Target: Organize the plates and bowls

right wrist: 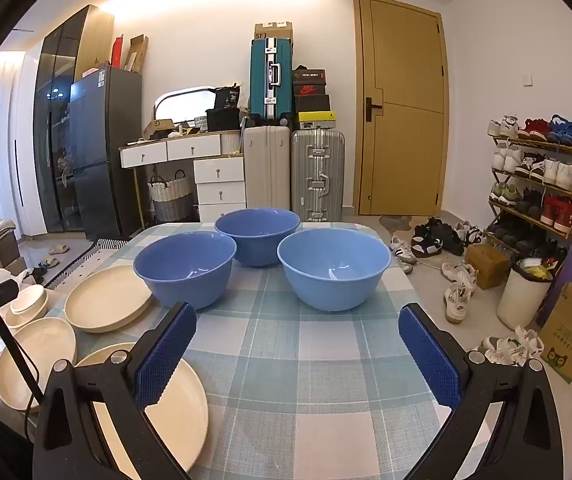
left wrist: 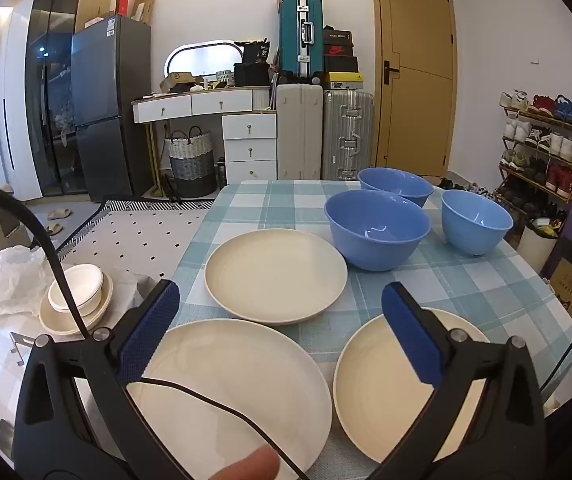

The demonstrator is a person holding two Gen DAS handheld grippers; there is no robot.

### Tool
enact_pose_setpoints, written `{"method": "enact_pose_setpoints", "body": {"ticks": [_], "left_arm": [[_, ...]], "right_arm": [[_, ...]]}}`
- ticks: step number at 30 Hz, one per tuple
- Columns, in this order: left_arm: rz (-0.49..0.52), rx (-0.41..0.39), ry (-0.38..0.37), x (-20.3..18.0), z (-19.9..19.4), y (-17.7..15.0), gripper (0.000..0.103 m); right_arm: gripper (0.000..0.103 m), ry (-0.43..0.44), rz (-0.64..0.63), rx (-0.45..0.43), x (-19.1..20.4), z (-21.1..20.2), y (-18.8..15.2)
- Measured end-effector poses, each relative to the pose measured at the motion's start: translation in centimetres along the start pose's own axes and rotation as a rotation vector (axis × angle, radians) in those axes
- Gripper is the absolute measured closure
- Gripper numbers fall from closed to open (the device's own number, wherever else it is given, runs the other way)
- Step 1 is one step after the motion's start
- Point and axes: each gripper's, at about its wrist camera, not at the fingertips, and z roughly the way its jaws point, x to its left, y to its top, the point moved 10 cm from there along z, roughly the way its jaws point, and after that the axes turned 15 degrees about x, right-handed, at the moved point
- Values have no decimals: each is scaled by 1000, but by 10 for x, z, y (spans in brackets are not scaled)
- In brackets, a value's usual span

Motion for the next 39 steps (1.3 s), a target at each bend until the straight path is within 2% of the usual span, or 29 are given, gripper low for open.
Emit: {"method": "enact_pose_setpoints", "body": {"ticks": [26,39], "left_arm": [[-7,9,2,-1,-1,-1,2],[-22,22,5,11,6,-4,2]], "right_arm": [[0,-8,-4,-5,0,-5,0],[0,-10,-6,-8,0,-6,0]]}}
